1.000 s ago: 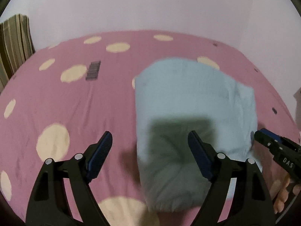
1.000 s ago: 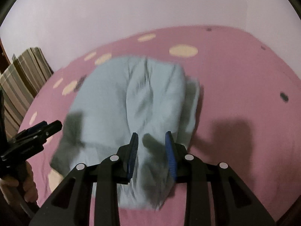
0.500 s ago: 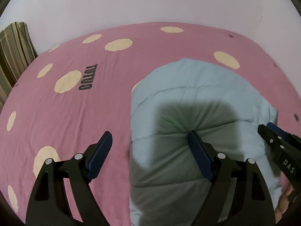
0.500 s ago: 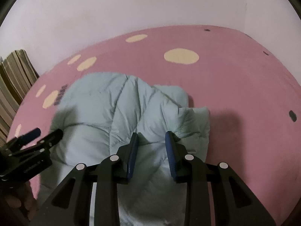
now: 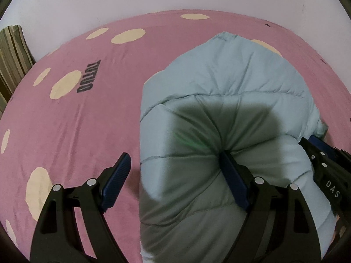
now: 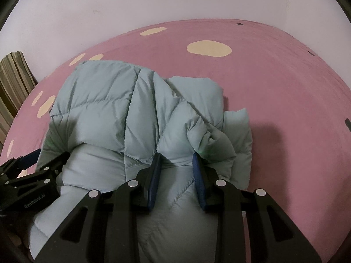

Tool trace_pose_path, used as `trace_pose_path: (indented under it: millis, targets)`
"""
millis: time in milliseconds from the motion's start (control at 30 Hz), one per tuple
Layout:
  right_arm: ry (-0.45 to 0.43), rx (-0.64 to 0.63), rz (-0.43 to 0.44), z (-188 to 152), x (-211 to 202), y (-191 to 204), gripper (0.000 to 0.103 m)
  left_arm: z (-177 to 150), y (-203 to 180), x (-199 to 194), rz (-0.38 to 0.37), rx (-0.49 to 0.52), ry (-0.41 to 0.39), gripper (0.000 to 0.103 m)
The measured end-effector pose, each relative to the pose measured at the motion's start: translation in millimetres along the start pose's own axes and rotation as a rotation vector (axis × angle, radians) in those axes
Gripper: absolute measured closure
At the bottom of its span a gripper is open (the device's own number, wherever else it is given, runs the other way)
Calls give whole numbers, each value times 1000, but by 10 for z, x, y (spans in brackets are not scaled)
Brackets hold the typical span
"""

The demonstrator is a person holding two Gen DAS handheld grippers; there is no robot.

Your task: Fold large clothes

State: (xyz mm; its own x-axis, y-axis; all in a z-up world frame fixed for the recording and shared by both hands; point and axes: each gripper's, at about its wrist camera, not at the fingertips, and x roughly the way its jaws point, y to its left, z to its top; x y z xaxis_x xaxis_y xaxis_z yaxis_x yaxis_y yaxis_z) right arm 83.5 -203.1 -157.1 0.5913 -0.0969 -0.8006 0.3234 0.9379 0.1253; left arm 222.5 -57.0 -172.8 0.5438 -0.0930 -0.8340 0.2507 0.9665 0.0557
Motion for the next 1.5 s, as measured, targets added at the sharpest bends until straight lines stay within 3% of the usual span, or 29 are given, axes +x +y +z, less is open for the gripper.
trace_pose_path:
  millis: [1500]
  targets:
    - [-47, -17, -34, -70, -24, 39, 73, -103, 95, 76, -78, -48, -48, 19]
